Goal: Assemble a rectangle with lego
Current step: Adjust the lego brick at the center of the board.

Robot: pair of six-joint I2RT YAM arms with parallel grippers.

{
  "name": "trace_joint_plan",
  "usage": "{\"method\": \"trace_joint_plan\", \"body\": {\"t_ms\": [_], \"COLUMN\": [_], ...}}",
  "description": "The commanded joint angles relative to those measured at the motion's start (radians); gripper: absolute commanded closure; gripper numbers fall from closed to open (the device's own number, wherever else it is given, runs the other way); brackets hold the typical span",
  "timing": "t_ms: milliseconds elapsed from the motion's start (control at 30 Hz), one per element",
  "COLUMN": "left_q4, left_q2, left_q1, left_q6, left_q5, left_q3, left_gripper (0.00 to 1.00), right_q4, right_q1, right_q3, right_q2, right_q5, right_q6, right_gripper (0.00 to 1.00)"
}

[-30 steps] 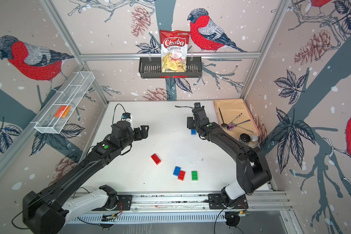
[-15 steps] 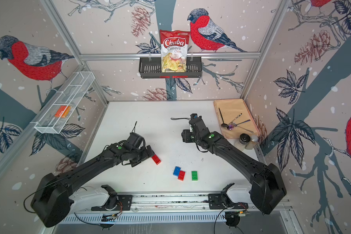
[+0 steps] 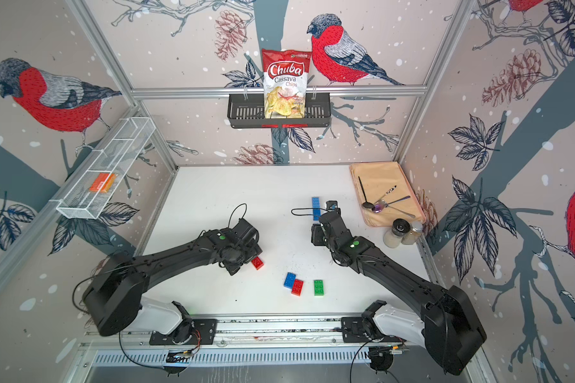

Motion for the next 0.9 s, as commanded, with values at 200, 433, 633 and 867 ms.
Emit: {"method": "trace_joint_plan", "body": {"t_ms": [200, 433, 633, 867], "left_q4": [-0.070, -0.122, -0.130, 0.187], "left_q2": [0.175, 0.231, 0.236, 0.147], "left_q1": [-0.032, -0.037, -0.050, -0.056], "left_q6": [-0.064, -0.059, 0.105, 0.424], "left_q5": [-0.004, 0.027, -0.051, -0.130], "left_q3": [0.109, 0.123, 0.222, 0.225], "left_gripper": [0.18, 0.49, 0.69, 0.76], "right_q4": [0.041, 0.075, 0.071, 0.053], "right_q1": [-0.077, -0.110, -0.147, -0.265], "right_q3": [-0.002, -0.048, -0.033, 0.039], "right_q2": [-0.009, -0.024, -0.029, -0.045], "right_q5": [-0.067, -0.090, -0.181, -0.436], "right_q6": [-0.059, -0.051, -0.063, -0.069], "right_gripper": [0.39, 0.39, 0.39, 0.38]}}
